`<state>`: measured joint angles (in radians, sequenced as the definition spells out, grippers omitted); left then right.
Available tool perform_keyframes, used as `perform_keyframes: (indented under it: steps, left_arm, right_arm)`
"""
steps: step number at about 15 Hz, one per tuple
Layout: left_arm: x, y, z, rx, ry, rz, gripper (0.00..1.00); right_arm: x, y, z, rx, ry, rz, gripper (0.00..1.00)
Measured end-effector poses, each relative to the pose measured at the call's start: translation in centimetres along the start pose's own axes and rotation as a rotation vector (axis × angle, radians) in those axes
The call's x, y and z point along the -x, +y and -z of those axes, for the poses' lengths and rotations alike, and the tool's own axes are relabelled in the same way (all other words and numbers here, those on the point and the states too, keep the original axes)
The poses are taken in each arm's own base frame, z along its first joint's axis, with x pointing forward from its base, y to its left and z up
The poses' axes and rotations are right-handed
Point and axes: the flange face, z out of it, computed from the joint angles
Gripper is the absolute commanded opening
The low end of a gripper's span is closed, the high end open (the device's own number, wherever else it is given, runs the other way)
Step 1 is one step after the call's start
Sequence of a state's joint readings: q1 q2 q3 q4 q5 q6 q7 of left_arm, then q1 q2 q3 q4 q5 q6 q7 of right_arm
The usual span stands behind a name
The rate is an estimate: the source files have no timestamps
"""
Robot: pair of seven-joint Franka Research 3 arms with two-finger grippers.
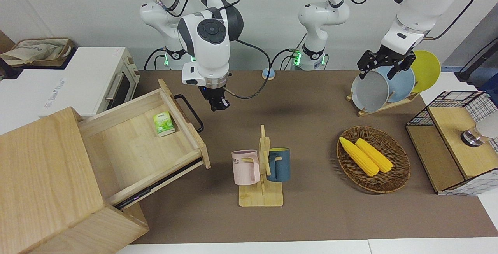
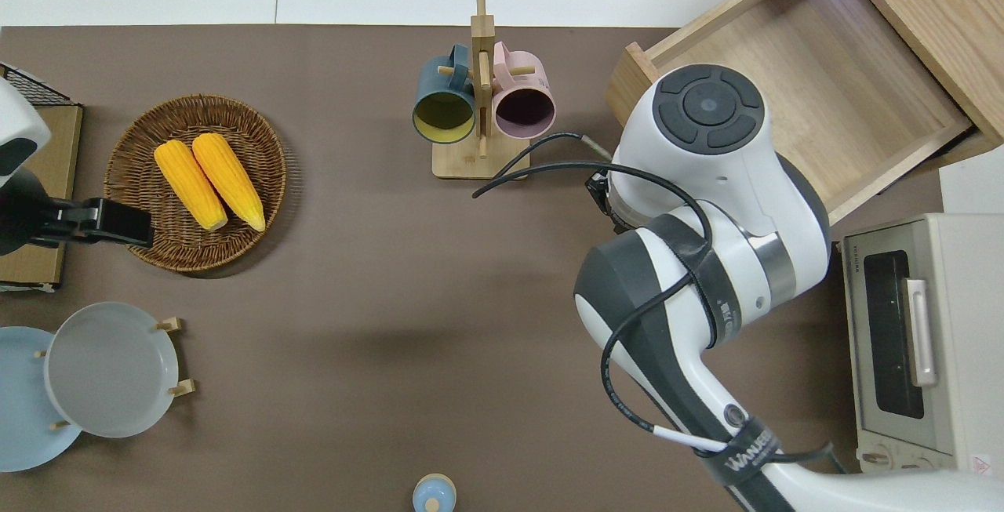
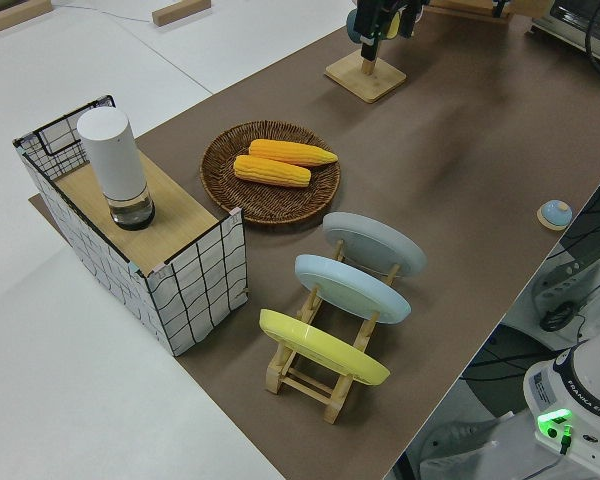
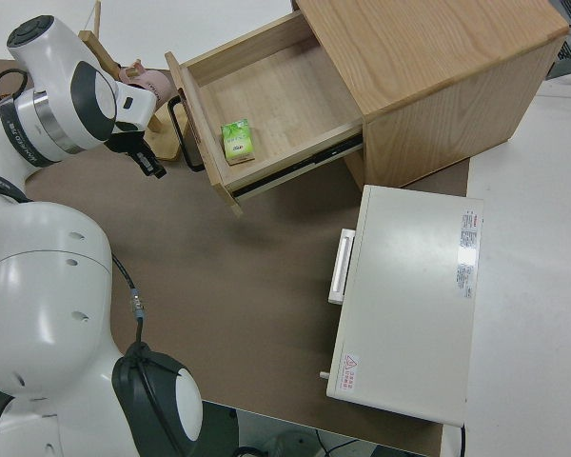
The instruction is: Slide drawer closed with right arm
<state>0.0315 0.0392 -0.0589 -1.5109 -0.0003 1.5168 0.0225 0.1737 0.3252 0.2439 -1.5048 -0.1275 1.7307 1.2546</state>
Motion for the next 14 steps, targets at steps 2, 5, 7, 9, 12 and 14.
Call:
perform_keyframes:
  steps: [2,5,7,9,12,14]
  left_arm:
    - [0.0,0.0,0.0,0.000,0.000,0.000,0.99]
    - [0.0,0.0,0.0,0.000,0.000,0.000,0.99]
    - [0.0,0.0,0.0,0.000,0.000,0.000,0.99]
    - [0.0,0.0,0.0,0.000,0.000,0.000,0.99]
    - [0.0,0.0,0.0,0.000,0.000,0.000,0.99]
    - [0.0,0.0,0.0,0.000,0.000,0.000,0.99]
  right_arm:
    - [-1.3,-0.1,-0.8,-0.006,0.003,-0.017,0.000]
    - [-2.9,-0.2,-0.9,-0.037,0.010,-0.040,0.000]
    - [-4.1,0.1,-0.6,-0.046,0.011,-0.050,0.000]
    - [-5.8,0.5,-0.4,-0.061,0.015,-0.040,0.000]
    - [-7.4,0.5,-0.2,-0.081,0.020,-0.056,0.000]
    - [-8.7,0.9,-0.3,-0.085,0.020,-0.057,0.000]
